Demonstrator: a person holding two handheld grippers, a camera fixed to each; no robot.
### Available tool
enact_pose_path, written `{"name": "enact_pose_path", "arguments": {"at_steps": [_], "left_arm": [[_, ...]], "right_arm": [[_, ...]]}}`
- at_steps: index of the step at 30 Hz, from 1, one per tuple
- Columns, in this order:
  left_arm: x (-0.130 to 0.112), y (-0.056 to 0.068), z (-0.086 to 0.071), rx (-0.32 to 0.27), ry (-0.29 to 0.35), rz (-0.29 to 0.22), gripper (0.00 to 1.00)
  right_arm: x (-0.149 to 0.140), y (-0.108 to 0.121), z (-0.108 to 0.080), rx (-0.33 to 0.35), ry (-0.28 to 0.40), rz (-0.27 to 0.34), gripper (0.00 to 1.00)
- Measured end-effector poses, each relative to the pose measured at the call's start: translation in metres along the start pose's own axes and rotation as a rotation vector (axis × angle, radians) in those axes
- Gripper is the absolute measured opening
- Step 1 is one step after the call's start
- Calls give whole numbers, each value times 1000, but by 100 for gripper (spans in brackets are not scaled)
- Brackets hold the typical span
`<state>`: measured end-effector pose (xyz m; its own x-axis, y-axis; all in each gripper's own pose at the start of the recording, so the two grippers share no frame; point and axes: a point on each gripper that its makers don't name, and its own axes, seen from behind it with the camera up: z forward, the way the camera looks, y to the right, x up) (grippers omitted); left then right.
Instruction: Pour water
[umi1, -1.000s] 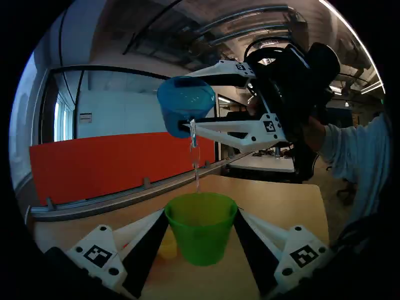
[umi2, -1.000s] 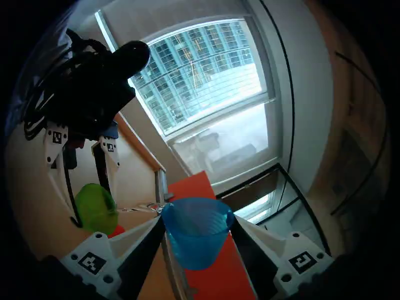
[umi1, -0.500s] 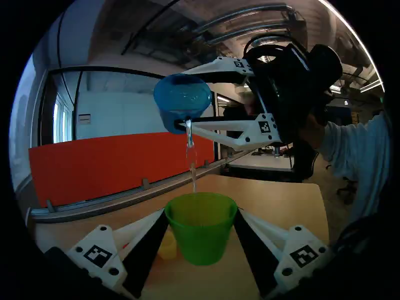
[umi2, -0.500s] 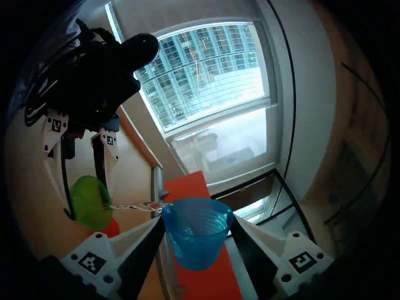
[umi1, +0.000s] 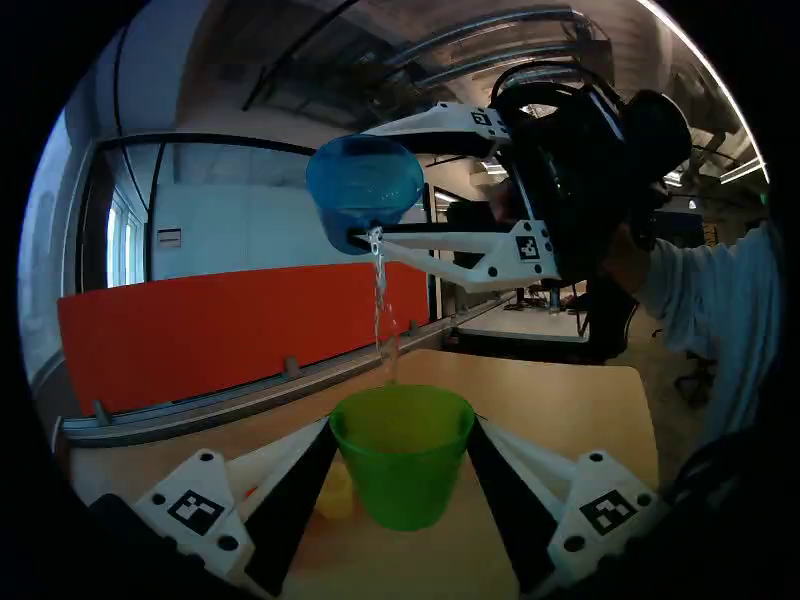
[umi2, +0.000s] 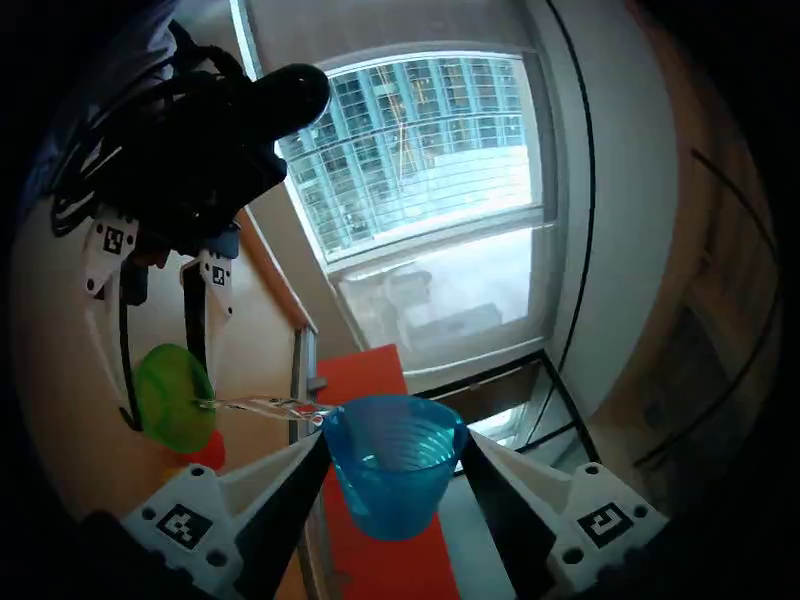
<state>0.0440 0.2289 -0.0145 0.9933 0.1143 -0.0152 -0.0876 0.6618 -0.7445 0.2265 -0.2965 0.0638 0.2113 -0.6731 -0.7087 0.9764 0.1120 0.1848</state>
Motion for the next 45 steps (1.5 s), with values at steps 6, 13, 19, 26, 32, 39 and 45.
{"name": "enact_pose_path", "arguments": {"at_steps": [6,13,19,26,32,39,45], "left_arm": [[-2,-1,0,2,-3,0,88],[-2,-2,0,3,-3,0,88],[-3,-3,0,5,-5,2,88],[-4,-2,0,0,-2,-2,87],[-4,-4,0,5,-2,-2,88],[-2,-5,-1,9,4,-4,87],[-2,-5,-2,10,4,-1,87]], "right_arm": [[2,3,2,-7,0,-25,91],[4,7,5,-21,-2,-73,91],[8,11,7,-32,-2,-104,91],[10,18,8,-44,1,-134,91],[15,19,8,-43,6,-164,91],[21,20,10,-47,9,-210,91],[26,20,12,-48,10,-244,91]]}}
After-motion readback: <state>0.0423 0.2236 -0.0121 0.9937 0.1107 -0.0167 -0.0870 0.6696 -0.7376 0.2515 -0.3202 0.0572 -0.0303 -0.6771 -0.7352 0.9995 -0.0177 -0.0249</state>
